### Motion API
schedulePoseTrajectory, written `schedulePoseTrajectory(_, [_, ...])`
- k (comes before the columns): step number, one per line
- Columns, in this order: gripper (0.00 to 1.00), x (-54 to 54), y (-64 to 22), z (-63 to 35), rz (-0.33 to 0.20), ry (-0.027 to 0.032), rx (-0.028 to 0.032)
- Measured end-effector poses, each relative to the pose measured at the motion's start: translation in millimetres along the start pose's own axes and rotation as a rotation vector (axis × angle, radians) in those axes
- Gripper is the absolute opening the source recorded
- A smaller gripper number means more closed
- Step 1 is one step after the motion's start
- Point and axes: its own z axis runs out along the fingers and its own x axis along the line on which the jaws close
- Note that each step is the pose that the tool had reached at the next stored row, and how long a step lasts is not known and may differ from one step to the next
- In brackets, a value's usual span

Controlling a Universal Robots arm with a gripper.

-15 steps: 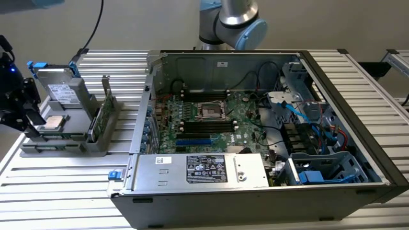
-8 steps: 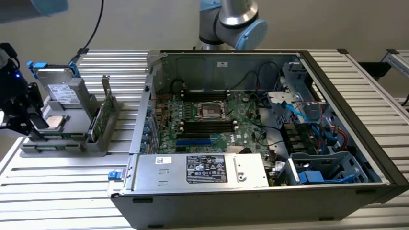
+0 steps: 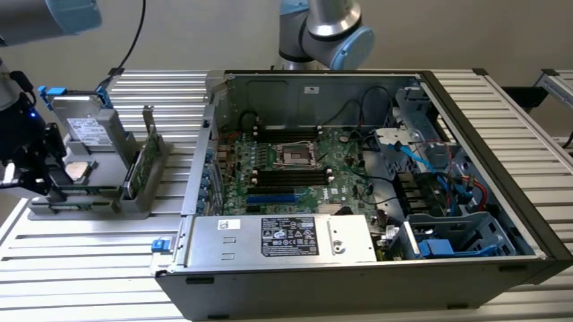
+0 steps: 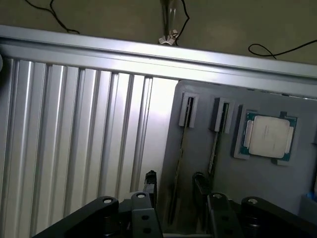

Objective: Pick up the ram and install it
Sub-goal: 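Pick up the ram and move it above insertion slot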

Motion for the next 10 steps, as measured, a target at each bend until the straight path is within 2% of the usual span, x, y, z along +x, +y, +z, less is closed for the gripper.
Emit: schedulePoseTrajectory(10, [0.42,-0.1,-4.6,18.2,-0.012,0.0001,0.0004])
